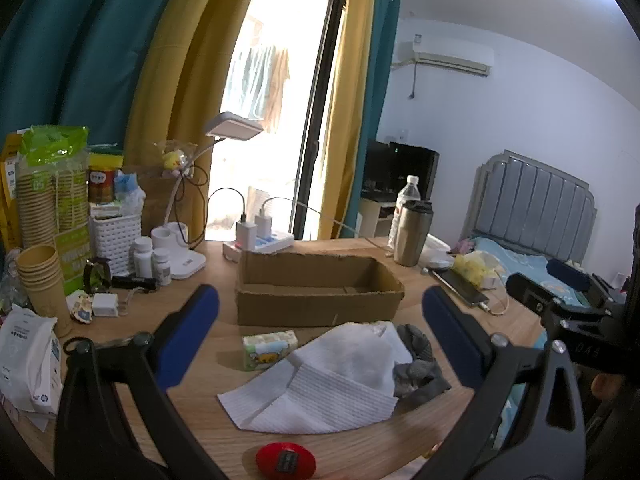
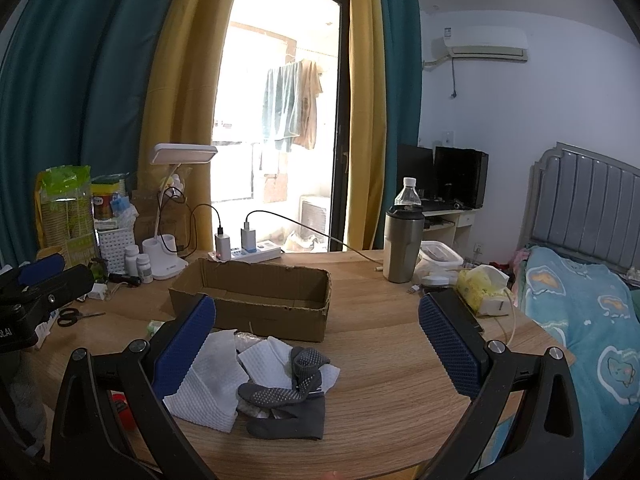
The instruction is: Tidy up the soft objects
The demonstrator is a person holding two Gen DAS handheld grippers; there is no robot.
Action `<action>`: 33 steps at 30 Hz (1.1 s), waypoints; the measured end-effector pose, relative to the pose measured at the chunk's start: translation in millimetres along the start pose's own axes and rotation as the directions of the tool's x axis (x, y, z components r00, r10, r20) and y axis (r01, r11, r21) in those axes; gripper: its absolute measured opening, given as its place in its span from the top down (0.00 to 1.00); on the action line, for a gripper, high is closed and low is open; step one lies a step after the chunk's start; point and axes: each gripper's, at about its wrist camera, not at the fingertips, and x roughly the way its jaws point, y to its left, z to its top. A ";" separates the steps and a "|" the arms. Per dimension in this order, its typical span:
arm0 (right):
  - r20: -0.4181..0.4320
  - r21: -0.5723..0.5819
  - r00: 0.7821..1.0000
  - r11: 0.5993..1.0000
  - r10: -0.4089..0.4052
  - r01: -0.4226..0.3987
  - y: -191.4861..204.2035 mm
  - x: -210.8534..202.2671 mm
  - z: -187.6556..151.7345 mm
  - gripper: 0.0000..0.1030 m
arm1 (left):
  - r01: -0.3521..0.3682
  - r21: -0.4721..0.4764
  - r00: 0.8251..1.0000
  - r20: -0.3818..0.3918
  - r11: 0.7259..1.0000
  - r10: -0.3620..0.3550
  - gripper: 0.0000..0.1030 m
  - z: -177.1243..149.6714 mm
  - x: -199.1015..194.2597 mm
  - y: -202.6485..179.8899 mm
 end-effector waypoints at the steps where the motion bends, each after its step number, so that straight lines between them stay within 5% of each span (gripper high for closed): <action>1: -0.001 0.000 1.000 1.000 0.001 -0.001 -0.6 0.1 0.1 0.00 | 0.000 0.001 1.000 -0.003 1.000 0.000 0.00 0.2 1.2 -0.8; 19: -0.006 -0.006 1.000 1.000 0.002 -0.002 0.2 1.7 -3.5 0.00 | -0.001 0.001 1.000 -0.023 1.000 0.001 0.00 -4.9 4.5 -1.9; 33: -0.129 -0.068 0.992 0.998 0.001 -0.010 1.6 35.5 -39.5 0.00 | -0.026 0.002 0.980 -0.198 1.000 0.026 0.00 -49.7 36.3 13.6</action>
